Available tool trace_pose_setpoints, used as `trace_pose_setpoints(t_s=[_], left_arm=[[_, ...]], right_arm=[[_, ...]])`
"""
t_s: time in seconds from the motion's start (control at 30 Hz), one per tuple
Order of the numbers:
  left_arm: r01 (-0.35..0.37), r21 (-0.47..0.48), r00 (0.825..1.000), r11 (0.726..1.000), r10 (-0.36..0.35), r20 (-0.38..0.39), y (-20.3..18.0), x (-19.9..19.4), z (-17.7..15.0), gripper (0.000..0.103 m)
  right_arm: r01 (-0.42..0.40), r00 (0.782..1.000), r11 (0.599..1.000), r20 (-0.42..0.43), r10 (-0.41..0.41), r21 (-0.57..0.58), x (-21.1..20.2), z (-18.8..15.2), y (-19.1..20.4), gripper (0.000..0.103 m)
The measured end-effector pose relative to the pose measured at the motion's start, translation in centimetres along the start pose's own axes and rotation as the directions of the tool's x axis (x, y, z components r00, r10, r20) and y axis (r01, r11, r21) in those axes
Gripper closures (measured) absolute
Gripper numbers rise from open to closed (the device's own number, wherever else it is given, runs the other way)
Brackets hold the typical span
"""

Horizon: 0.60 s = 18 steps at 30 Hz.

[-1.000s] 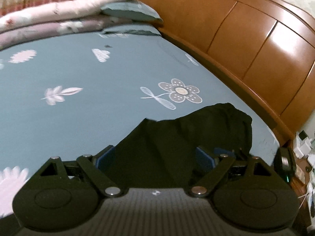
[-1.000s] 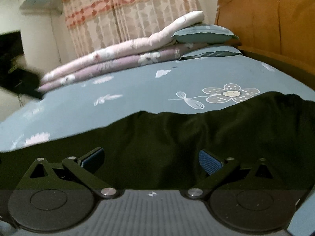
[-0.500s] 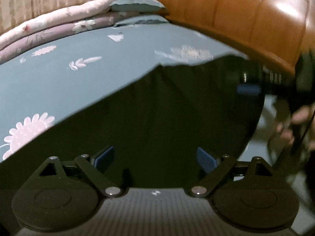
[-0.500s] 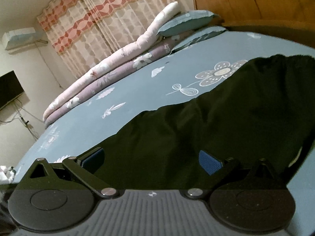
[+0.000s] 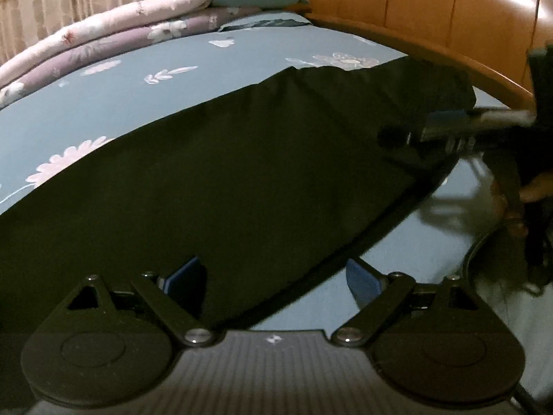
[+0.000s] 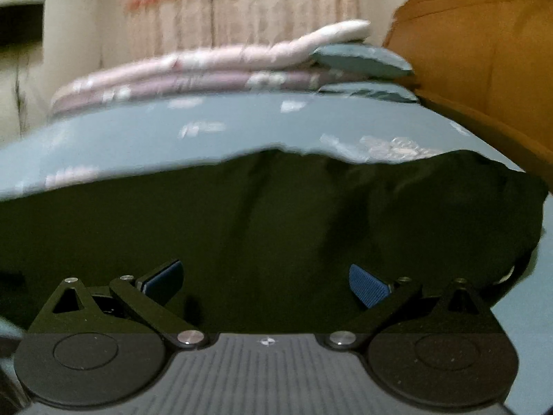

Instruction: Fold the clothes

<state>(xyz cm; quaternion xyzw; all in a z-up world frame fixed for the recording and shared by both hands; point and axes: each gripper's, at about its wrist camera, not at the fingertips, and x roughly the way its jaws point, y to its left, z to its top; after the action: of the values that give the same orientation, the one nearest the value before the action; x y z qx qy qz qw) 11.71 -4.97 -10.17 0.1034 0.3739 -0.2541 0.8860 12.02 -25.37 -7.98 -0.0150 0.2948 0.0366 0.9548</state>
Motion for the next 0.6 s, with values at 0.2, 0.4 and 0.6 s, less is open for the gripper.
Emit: trace_pose_setpoints(t_s=[0.2, 0.4, 0.6], left_arm=[[-0.009, -0.07, 0.994, 0.997, 0.016, 0.107, 2.4, -1.1, 1.6, 0.012], [0.02, -0.245, 0.998, 0.969, -0.005, 0.059, 4.6, 0.1, -0.3, 0.012], [0.004, -0.304, 0.997, 0.953, 0.019, 0.072, 6.8, -2.4, -0.7, 0.012]], right_arm=[[0.0, 1.0, 0.999, 0.01, 0.001, -0.04, -0.4, -0.1, 1.2, 0.0], [-0.015, 1.0, 1.0, -0.018, 0.015, -0.009, 0.0, -0.3, 1.2, 0.0], [-0.004, 1.0, 1.0, -0.008, 0.004, 0.026, 0.1, -0.4, 1.2, 0.0]])
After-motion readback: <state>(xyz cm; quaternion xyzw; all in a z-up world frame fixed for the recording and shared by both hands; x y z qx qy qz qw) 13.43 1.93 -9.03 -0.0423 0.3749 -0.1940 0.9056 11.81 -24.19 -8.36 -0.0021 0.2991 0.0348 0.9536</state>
